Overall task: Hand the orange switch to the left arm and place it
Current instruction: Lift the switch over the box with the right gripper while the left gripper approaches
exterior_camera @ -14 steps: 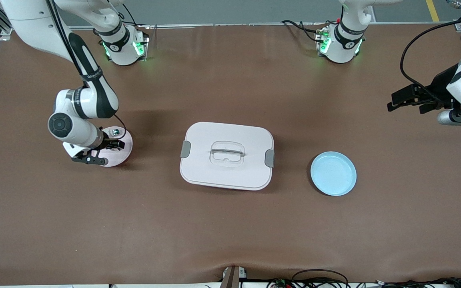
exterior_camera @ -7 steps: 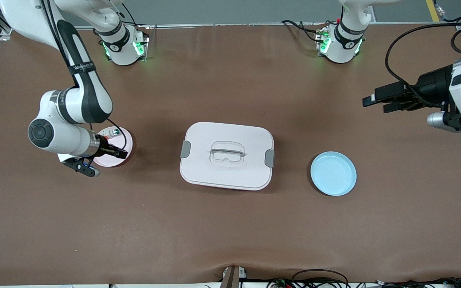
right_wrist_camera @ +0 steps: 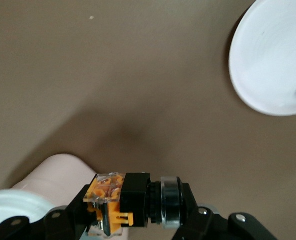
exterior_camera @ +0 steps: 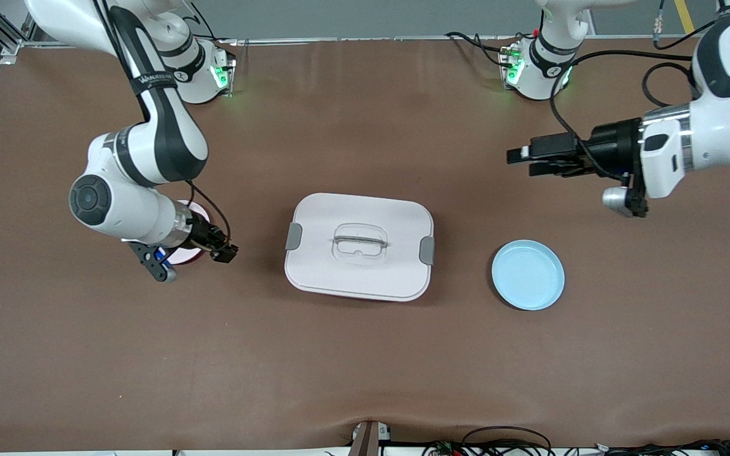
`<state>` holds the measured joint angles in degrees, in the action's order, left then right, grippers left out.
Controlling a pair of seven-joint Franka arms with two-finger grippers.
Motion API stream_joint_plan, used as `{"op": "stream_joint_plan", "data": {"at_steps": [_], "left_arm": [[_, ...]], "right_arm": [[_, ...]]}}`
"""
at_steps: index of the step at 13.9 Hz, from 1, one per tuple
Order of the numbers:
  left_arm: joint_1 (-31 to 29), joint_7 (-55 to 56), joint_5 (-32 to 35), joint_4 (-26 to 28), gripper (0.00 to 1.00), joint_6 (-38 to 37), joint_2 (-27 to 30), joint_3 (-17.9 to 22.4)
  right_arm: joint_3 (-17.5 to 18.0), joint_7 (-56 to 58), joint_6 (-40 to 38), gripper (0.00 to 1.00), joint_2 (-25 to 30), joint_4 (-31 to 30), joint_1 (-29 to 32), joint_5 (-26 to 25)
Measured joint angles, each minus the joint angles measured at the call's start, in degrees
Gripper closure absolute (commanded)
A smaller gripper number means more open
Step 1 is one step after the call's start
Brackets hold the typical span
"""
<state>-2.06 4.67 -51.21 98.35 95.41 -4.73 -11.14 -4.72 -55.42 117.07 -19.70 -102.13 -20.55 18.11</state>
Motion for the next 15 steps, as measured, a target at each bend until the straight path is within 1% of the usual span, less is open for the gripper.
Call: {"op": "stream_joint_plan", "data": {"at_steps": [2,4,7,10,12,15], "left_arm": [[0.0,2.1,-1.1,0.8,0.0,2.7,0.0,-2.2],[0.1,2.9,-3.1,2.4,0.0,7.1,-0.1,-5.6],[0.3,3.1,-7.0,4.6,0.0,15.4,-2.0,-11.9],[1.1,3.1,-7.8,4.7,0.0,25.1,-4.9,-18.1],[3.4,3.1,-7.8,4.7,0.0,29.9,-6.1,-19.3],[6.9,1.4,-7.9,4.6,0.0,35.3,-8.6,-19.3]], "right_arm": [[0.0,-3.0,0.0,1.0,-0.4,2.0,-1.3,1.7],[0.0,-7.6,-0.2,1.0,-0.5,3.8,-3.0,2.6],[0.1,-15.1,-0.4,1.0,-0.6,4.8,-6.3,4.4],[0.1,-22.0,-1.2,1.0,-0.7,6.4,-8.4,7.3],[0.1,-25.4,-3.9,1.0,-0.7,8.1,-9.0,9.5],[0.1,-30.9,-6.7,1.0,-0.7,10.6,-9.6,10.7]]}}
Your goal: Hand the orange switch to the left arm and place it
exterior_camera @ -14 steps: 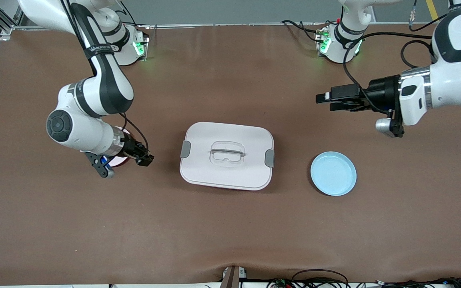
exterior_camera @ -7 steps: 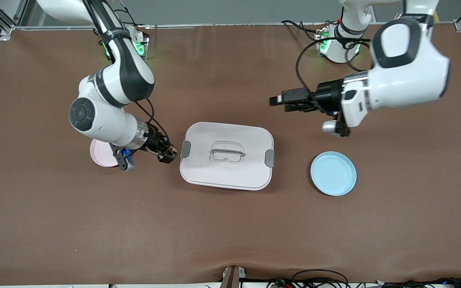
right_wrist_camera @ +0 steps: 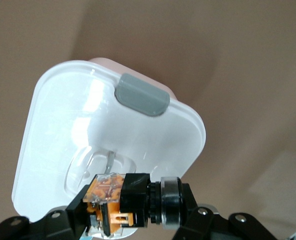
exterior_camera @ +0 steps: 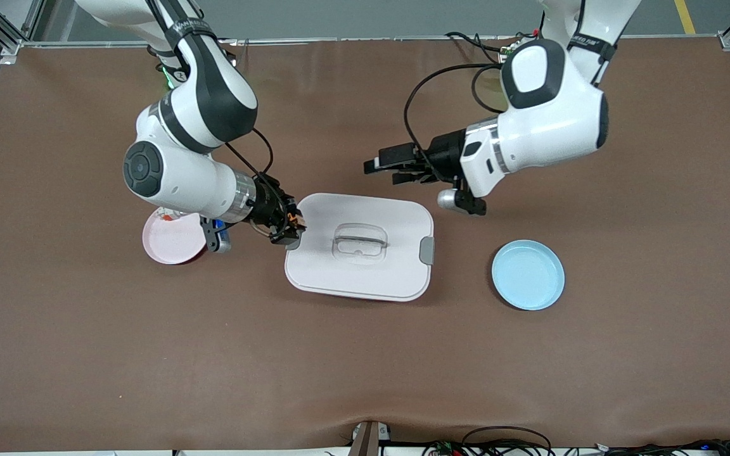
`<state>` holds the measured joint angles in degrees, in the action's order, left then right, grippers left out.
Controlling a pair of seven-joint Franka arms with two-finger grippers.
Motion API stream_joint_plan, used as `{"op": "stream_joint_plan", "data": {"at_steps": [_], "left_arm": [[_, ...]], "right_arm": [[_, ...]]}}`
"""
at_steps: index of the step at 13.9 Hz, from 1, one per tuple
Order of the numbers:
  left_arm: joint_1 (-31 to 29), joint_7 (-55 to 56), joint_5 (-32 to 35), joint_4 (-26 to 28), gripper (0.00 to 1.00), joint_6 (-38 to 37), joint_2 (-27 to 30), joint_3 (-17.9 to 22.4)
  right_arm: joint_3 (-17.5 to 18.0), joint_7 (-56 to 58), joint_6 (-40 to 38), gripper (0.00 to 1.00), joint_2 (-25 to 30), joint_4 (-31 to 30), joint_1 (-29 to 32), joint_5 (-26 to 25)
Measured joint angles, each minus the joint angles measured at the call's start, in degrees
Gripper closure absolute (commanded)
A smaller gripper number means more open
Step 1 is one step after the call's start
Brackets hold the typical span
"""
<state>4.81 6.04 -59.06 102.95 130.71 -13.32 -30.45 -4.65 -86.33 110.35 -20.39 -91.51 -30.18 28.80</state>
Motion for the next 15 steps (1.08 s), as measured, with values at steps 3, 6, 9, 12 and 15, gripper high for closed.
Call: {"op": "stream_joint_plan", "data": {"at_steps": [3,6,9,12,15], "left_arm": [[2.7,-2.0,-0.1,-0.6,0.0,4.2,-2.8,0.0],[4.3,-2.0,-0.2,-1.4,0.0,7.3,-4.7,0.0],[5.2,-2.0,-0.2,-3.2,0.0,8.9,-7.1,0.0],[6.2,-2.0,-0.2,-4.0,0.0,10.7,-8.4,-0.1],[7.5,-2.0,-2.2,-4.1,0.0,13.4,-8.9,-0.1]], "right_arm": [[0.0,-5.2,-0.8,1.0,0.0,1.9,-1.3,0.6],[0.0,-7.4,-0.8,1.0,0.0,2.9,-2.1,3.9],[-0.1,-8.1,-0.8,1.0,0.0,4.0,-2.1,6.2],[-0.1,-9.5,-0.8,1.0,0.0,5.6,-2.1,6.9],[-0.1,-10.0,-0.8,1.0,0.0,6.0,-2.2,8.7]]}}
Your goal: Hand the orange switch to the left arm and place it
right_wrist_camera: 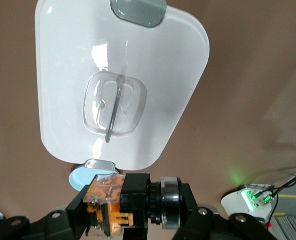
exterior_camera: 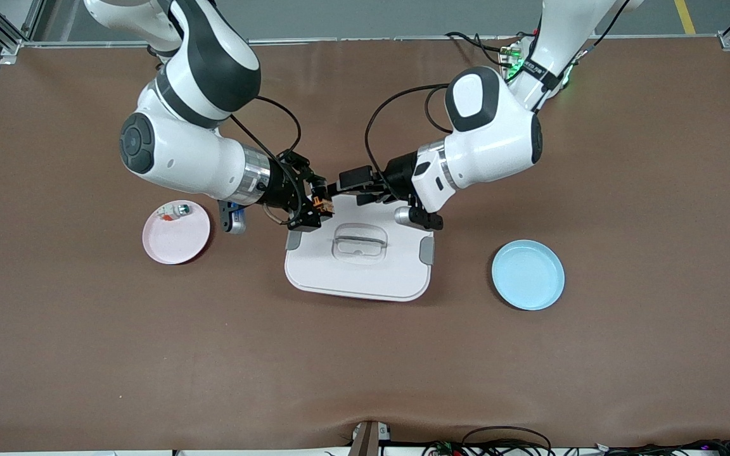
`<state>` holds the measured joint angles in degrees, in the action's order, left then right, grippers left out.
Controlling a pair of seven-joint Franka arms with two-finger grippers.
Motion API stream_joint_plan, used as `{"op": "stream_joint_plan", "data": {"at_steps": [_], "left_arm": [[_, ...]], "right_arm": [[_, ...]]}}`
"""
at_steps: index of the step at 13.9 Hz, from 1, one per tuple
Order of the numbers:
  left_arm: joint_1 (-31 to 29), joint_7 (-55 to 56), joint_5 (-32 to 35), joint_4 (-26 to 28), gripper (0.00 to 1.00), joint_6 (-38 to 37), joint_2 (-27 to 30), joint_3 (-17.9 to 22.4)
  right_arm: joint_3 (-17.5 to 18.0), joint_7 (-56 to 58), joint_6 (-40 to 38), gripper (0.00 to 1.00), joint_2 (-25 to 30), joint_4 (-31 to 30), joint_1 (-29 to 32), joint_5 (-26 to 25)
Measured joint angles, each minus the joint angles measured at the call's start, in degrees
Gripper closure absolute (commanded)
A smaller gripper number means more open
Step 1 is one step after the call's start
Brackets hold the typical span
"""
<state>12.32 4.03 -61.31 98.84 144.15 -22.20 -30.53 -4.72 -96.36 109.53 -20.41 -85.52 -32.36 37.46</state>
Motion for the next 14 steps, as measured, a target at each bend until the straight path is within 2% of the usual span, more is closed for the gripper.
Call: {"op": "stream_joint_plan", "data": {"at_steps": [10,11,12,13,14], "left_arm": [[1.4,0.0,-2.4,-1.5,0.0,2.5,-0.9,0.0],[1.4,-0.1,-2.4,-1.5,0.24,2.6,-1.0,0.0],[1.4,-0.4,-2.4,-1.5,0.42,2.6,-1.0,0.0],[1.4,-0.8,-2.4,-1.5,0.47,2.6,-1.1,0.0],[1.3,-1.2,-2.4,-1.6,0.47,2.7,-1.1,0.0]], "right_arm": [[0.0,-2.6,0.3,1.0,0.0,2.1,-1.5,0.6],[0.0,-2.6,0.3,1.0,0.0,2.1,-1.5,0.8],[0.0,-2.6,0.3,1.0,-0.1,2.2,-1.5,1.2],[0.0,-2.6,0.3,1.0,-0.1,2.3,-1.5,1.6],[0.0,-2.6,0.3,1.0,-0.2,2.3,-1.6,1.7]]}}
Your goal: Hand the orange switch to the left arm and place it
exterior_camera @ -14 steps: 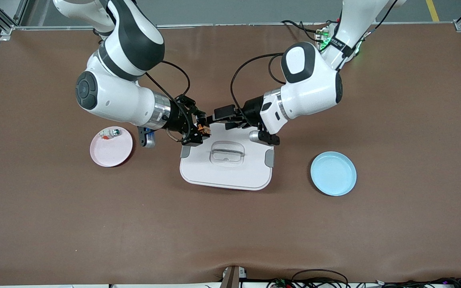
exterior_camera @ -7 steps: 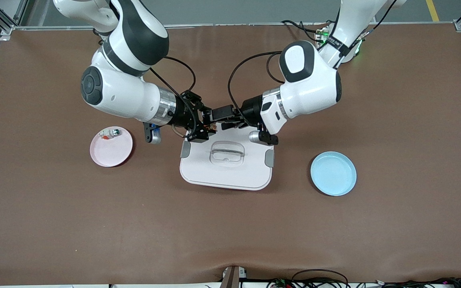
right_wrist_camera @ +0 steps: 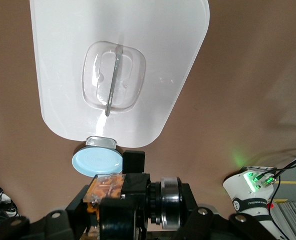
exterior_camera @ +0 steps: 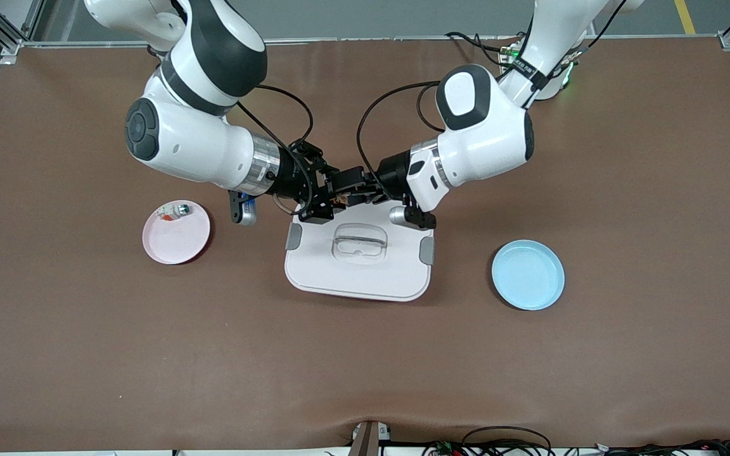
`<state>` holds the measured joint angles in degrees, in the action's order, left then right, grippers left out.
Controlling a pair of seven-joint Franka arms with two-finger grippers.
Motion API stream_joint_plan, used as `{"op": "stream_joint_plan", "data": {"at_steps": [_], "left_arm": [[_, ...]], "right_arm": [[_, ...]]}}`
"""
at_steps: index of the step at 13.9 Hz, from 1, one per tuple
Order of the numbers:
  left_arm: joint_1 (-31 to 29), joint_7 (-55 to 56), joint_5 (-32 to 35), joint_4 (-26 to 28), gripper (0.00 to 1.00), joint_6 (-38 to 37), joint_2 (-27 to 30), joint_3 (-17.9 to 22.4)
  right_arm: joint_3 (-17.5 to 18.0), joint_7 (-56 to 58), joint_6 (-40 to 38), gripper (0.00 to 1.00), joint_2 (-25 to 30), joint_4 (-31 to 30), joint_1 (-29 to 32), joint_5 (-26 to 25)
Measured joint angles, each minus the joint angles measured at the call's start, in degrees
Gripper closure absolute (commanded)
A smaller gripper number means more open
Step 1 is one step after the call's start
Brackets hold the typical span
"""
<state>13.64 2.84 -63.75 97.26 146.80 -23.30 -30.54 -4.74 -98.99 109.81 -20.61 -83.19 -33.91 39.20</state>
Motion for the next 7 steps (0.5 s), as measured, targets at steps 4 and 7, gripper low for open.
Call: {"op": "stream_joint_plan", "data": {"at_steps": [4,7], "left_arm": [[-0.3,-0.3,0.0,-0.6,1.0,0.0,-0.1,0.0],[-0.5,-0.5,0.0,-0.6,1.0,-0.1,-0.4,0.1]], "right_arm": [[0.0,0.0,0.3,1.0,-1.5,0.7,-0.1,0.2],[0.0,0.0,0.3,0.85,-2.4,1.4,-0.1,0.3]]}}
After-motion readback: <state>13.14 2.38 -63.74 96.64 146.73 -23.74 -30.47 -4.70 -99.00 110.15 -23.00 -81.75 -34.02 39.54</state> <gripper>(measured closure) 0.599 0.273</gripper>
